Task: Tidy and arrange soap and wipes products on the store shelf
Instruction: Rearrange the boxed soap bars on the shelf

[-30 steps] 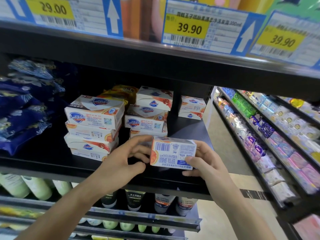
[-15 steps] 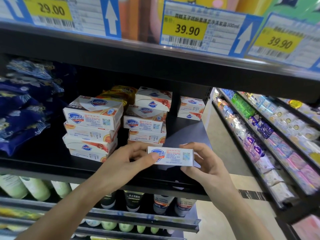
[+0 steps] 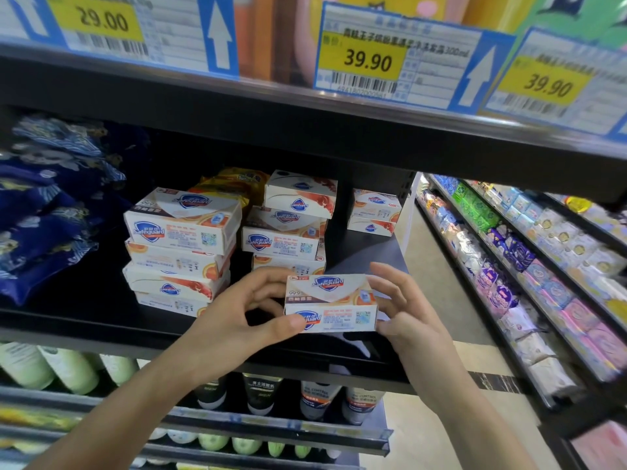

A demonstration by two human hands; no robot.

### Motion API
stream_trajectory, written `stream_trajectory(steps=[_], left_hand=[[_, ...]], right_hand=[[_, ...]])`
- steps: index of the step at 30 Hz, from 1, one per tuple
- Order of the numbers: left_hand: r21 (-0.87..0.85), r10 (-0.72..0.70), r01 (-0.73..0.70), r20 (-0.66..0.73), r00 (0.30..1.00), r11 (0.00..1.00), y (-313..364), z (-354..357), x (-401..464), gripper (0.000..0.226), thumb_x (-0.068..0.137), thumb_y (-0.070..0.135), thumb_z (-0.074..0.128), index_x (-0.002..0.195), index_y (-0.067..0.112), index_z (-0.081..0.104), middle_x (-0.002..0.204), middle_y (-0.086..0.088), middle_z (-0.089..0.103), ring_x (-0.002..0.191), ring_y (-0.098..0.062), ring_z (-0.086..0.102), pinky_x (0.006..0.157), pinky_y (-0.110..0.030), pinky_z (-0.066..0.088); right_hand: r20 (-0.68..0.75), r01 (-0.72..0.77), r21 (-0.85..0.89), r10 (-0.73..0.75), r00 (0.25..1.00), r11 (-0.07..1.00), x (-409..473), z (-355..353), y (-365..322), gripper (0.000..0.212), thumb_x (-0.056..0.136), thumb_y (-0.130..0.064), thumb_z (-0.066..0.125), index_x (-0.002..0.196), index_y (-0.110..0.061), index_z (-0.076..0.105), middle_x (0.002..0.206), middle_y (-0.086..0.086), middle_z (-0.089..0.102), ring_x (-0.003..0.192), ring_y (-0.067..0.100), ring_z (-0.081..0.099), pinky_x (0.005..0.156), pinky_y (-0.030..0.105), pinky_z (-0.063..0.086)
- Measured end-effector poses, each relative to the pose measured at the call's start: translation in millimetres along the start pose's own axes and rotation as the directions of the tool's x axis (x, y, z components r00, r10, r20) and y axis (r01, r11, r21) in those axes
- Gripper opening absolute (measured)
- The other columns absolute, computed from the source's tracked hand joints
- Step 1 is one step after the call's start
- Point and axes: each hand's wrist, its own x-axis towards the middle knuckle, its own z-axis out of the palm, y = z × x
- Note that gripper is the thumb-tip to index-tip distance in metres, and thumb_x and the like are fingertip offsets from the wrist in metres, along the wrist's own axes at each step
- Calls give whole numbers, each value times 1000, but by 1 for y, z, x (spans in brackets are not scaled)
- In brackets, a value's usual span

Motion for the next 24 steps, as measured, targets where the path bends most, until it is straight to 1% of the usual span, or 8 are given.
stream_trajectory(steps=[2, 4, 6, 10, 13, 18, 21, 24], left_hand=[[3, 23, -23, -4, 1000, 1000, -2, -1, 0, 62, 85, 45, 84, 138, 39, 53, 132, 15, 70, 115, -15, 67, 100, -28, 48], [5, 43, -43, -13, 999, 999, -3, -1, 1, 64, 85, 34, 84, 141, 36, 52, 134, 13, 69, 113, -17, 68, 101, -30, 49], [15, 58, -58, -21, 998, 998, -5, -1, 1, 68, 83, 30, 83, 142, 35, 51, 135, 14, 68, 113, -16, 68, 100, -30, 51], [31, 78, -77, -23, 997, 997, -8, -1, 2, 72, 81, 25, 85, 142, 39, 51, 136, 17, 67, 112, -16, 68, 99, -27, 54], [54, 90, -88, -21, 996, 995, -10, 0, 3, 72, 82, 21, 86, 141, 44, 50, 137, 19, 65, 112, -16, 68, 99, -27, 53], [69, 111, -110, -16, 994, 992, -12, 0, 4, 73, 83, 18, 85, 136, 55, 51, 138, 22, 63, 112, -16, 68, 99, -26, 54], [68, 106, -104, -20, 994, 992, -13, 1, 4, 74, 84, 16, 85, 138, 53, 50, 138, 23, 63, 112, -15, 68, 100, -29, 53], [62, 98, -96, -25, 995, 993, -13, 1, 5, 74, 85, 14, 84, 143, 45, 49, 138, 23, 63, 111, -15, 69, 101, -33, 53]], right_hand=[[-34, -45, 60, 47, 998, 997, 4, 1, -3, 62, 71, -31, 64, 132, -23, 63, 127, 9, 69, 114, 27, 67, 86, 39, 58], [-71, -91, 12, 92, 993, 996, 7, 4, -4, 58, 82, -50, 62, 134, -22, 61, 120, 11, 72, 98, 25, 68, 72, 33, 58], [-84, -150, -57, 145, 986, 987, 9, 8, -4, 54, 91, -55, 56, 136, -25, 57, 111, 10, 75, 85, 21, 68, 59, 29, 55], [-42, -127, -96, 124, 991, 987, 4, 9, -4, 49, 89, -65, 57, 129, -38, 62, 111, 14, 75, 88, 24, 67, 58, 31, 54], [-45, -123, -84, 120, 992, 989, 0, 10, -7, 49, 84, -61, 63, 127, -38, 64, 111, 16, 74, 92, 24, 68, 61, 31, 55], [-48, -72, -208, 63, 997, 976, -4, 14, -7, 37, 89, -36, 66, 127, -41, 62, 114, 1, 75, 95, 17, 71, 72, 32, 59], [-57, -29, -252, 15, 998, 967, -9, 14, -5, 51, 84, -39, 74, 132, -44, 58, 115, -5, 73, 100, 19, 72, 80, 31, 58], [26, 14, -362, -5, 1000, 932, -13, 14, -4, 71, 80, -32, 81, 141, -45, 49, 130, -9, 66, 116, 21, 65, 88, 36, 58]])
